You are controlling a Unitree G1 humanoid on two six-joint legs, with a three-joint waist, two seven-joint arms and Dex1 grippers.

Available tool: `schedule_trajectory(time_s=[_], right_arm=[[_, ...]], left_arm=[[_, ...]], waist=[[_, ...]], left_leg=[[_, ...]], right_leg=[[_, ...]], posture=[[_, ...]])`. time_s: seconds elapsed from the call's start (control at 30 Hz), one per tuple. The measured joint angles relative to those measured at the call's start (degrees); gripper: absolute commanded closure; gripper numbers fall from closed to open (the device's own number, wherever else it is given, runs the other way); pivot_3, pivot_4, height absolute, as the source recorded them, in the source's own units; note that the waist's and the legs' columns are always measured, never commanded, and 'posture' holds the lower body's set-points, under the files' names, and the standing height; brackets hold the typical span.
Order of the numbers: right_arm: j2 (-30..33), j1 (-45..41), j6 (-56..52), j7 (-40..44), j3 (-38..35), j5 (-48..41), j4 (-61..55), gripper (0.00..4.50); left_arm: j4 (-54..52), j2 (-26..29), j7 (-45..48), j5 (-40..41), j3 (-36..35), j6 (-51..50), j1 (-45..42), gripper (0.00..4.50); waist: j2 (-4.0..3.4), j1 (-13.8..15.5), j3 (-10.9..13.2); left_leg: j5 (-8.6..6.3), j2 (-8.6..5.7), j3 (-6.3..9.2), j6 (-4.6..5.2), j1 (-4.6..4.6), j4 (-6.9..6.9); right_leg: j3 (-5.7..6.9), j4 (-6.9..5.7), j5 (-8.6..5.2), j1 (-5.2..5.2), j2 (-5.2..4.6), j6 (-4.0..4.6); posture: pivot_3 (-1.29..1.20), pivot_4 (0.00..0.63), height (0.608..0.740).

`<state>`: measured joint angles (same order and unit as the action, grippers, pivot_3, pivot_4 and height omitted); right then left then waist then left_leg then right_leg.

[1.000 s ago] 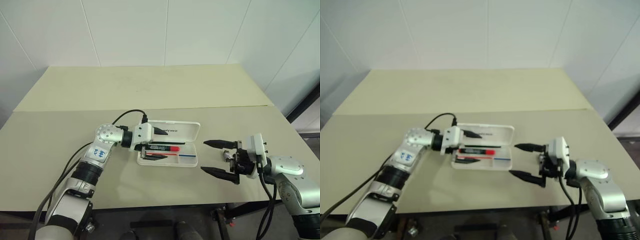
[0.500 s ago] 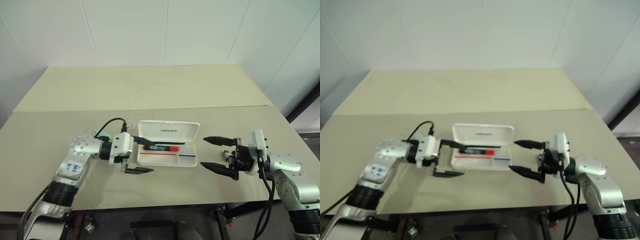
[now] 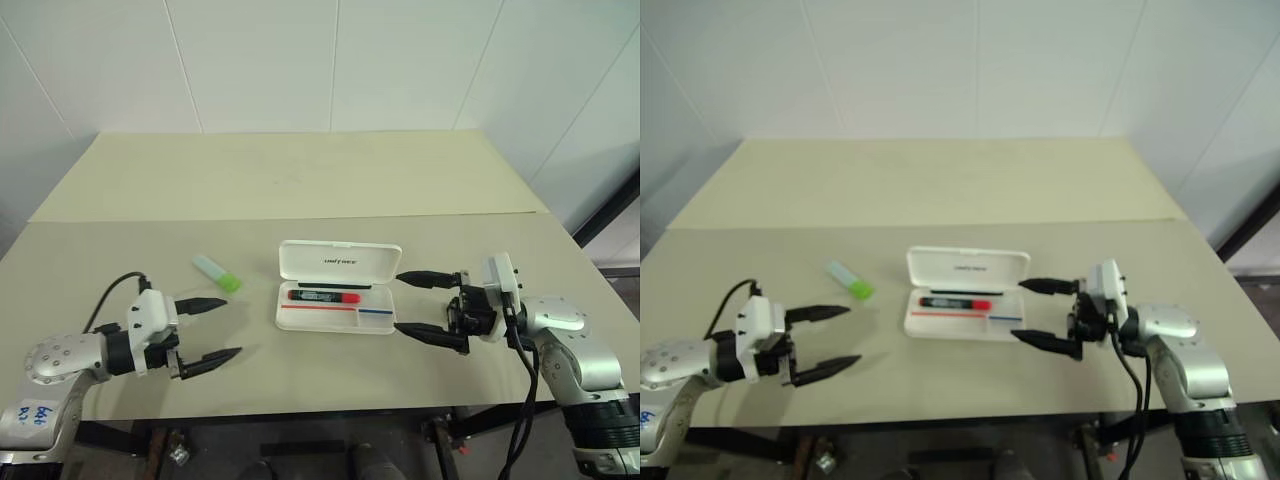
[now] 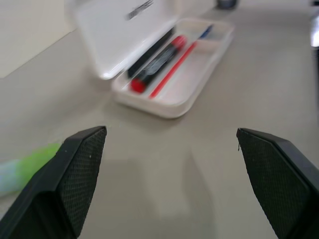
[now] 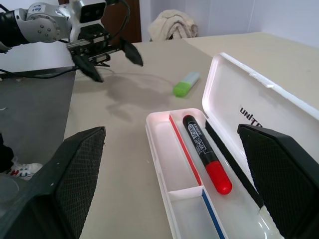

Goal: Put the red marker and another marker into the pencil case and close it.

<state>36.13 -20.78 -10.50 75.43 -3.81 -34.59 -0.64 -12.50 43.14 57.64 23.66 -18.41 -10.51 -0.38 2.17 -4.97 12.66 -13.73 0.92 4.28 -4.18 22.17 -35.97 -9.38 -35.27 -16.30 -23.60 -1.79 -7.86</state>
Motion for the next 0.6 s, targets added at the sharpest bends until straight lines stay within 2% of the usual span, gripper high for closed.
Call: schedule_trajectory(time_s=[0.23,0.33,0.37,0.5,0.6], right_arm=[[-0.47,-1.06,0.14,1.02,1.06,0.59,1.05,0.0],[-0.5,-1.04,0.14,1.12,1.07,0.6,1.06,0.0],[-0.59,-1.03,0.14,1.12,1.08,0.6,1.03,0.0],[-0.71,-0.85,0.1,1.12,1.09,0.6,0.66,0.0],[-0.71,-0.69,-0.05,1.12,1.1,0.59,0.33,0.0]], left_arm=[[-0.2,-4.61,-13.01,-2.31,-1.69,-4.04,0.56,0.01],[-1.86,-11.03,-24.16,-3.44,-1.88,-10.36,-0.74,0.01],[-3.08,-13.41,-27.92,-3.8,-1.28,-12.87,-1.14,0.01],[-7.74,-16.64,-35.51,-6.25,3.92,-19.49,-1.75,0.01],[-9.91,-21.79,-41.75,-6.48,5.9,-24.29,-4.97,0.01]], waist=[[0.0,0.07,0.0],[0.0,0.14,0.0],[0.02,0.14,0.0],[0.04,0.14,-0.02],[0.04,0.14,-0.02]], left_leg=[[-0.16,0.03,-0.04,0.05,0.03,0.11],[-0.23,0.03,-0.05,0.08,0.05,0.05],[-0.24,0.03,-0.04,0.07,0.06,0.02],[-0.25,0.02,-0.05,0.05,0.04,-0.01],[-0.25,0.01,-0.04,0.05,0.04,-0.1]], right_leg=[[0.0,0.13,-0.02,-0.02,0.0,-0.1],[0.01,0.11,0.27,-0.01,0.0,-0.69],[0.02,0.09,0.42,-0.02,0.0,-0.97],[0.01,0.1,0.41,0.0,0.01,-0.95],[0.0,0.11,0.39,0.05,0.03,-0.87]], posture=[[0.0,0.15,0.74],[0.0,0.15,0.74],[0.0,0.15,0.74],[0.0,0.15,0.74],[0.0,0.15,0.74]])
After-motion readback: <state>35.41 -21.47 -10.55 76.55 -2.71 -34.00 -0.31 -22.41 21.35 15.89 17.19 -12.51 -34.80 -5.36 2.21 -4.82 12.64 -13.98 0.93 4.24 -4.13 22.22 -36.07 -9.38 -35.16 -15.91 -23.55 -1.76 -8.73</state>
